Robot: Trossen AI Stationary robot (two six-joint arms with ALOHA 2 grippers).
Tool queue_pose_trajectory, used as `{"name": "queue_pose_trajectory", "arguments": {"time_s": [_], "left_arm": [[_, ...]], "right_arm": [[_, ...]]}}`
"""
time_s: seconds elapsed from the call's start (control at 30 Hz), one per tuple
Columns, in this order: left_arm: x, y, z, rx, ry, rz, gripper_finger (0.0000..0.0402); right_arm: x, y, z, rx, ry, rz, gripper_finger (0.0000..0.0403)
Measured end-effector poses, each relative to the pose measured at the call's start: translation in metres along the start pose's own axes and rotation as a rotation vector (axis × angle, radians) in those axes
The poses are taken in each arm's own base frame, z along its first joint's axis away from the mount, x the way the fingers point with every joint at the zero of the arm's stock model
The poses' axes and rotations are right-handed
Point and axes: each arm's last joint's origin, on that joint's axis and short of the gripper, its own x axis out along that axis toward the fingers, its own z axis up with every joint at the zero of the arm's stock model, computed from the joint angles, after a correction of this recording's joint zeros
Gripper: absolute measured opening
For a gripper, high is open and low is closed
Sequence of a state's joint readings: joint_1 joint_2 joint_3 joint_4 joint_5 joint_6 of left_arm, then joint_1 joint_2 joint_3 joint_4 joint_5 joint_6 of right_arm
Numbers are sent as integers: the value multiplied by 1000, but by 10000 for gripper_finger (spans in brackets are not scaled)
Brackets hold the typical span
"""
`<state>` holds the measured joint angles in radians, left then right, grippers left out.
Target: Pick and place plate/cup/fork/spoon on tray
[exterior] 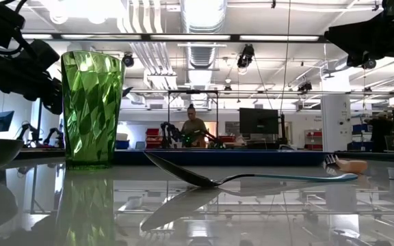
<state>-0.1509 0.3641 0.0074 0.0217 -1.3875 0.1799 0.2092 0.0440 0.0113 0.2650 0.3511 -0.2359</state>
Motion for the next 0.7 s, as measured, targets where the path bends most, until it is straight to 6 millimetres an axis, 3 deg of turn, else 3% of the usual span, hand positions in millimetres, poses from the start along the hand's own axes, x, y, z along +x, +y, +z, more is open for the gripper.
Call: {"name": "queue_pose_trajectory", "arguments": {"time_s": [0.3, 0.53, 0.7], "left_arm": [[0, 0, 0, 1, 0, 0, 1], [0, 0, 0, 0, 0, 0, 1], [0, 0, 0, 0, 0, 0, 1]], "right_arm": [[0, 0, 0, 19, -1, 3, 68], [0, 0, 0, 527, 0, 15, 68], [0, 0, 0, 573, 0, 11, 68]]}}
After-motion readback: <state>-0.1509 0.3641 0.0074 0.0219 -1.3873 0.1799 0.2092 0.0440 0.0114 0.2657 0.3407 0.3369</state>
